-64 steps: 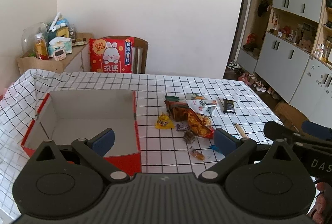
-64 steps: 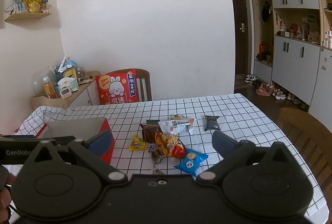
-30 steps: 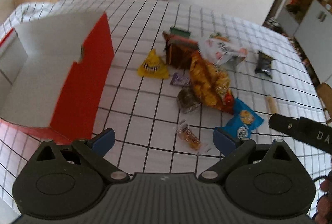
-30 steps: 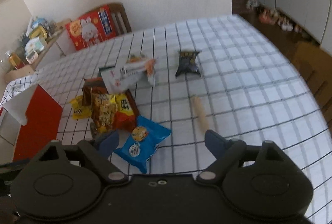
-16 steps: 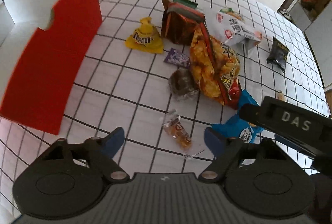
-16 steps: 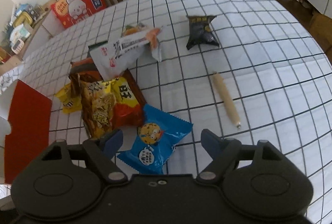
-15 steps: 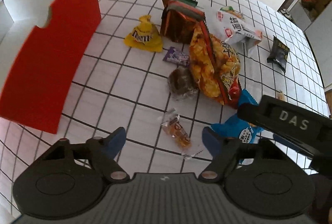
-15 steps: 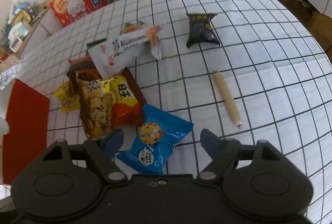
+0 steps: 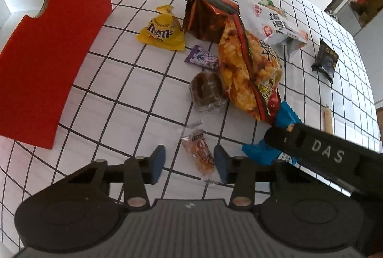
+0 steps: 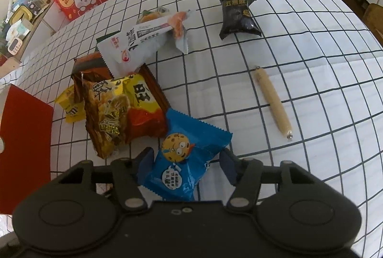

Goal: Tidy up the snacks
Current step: 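Grasp the clear wrapped candy with the left tool while the right grasps the blue cookie packet, then carry both snacks over the red box and open both tools to drop them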

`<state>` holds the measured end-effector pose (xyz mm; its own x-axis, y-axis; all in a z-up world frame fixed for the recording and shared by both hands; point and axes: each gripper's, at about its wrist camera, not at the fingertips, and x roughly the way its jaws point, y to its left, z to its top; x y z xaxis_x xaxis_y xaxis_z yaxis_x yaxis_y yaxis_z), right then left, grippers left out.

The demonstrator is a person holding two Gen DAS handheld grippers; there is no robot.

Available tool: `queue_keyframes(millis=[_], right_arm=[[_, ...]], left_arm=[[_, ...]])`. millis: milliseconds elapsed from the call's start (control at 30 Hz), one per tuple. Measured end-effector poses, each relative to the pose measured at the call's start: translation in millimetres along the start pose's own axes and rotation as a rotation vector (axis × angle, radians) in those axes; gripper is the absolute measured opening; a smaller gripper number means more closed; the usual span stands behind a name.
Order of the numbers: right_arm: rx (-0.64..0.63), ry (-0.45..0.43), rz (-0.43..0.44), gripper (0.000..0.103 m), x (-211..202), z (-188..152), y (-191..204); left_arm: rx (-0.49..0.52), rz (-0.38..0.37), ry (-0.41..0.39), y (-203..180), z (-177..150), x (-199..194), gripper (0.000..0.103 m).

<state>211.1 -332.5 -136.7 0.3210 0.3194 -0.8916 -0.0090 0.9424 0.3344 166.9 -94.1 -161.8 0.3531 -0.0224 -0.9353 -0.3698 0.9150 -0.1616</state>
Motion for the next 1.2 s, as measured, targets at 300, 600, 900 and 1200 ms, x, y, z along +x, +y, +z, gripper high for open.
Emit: queue_keyframes(millis=[300,600,900,1200], right_arm=[[-0.007,-0.02,0.018,0.045,-5,-4,-4],[-0.045,-0.025,0.052,0.043,-23,-12,-8],[-0.124,-0.021,0.091,0.042,-50,-22,5],[-0.191,-0.049,0.126,0.042,-86,-30,41]], left_arm=[[0.0,0.018,-0.002,4,0,0,0.016],[-0.008,0.017,-0.013,16,-7,-13,0.015],[-0.046,-0.04,-0.026,33,-16,-50,0.016],[0.004,-0.069,-0.056,55,-13,-96,0.016]])
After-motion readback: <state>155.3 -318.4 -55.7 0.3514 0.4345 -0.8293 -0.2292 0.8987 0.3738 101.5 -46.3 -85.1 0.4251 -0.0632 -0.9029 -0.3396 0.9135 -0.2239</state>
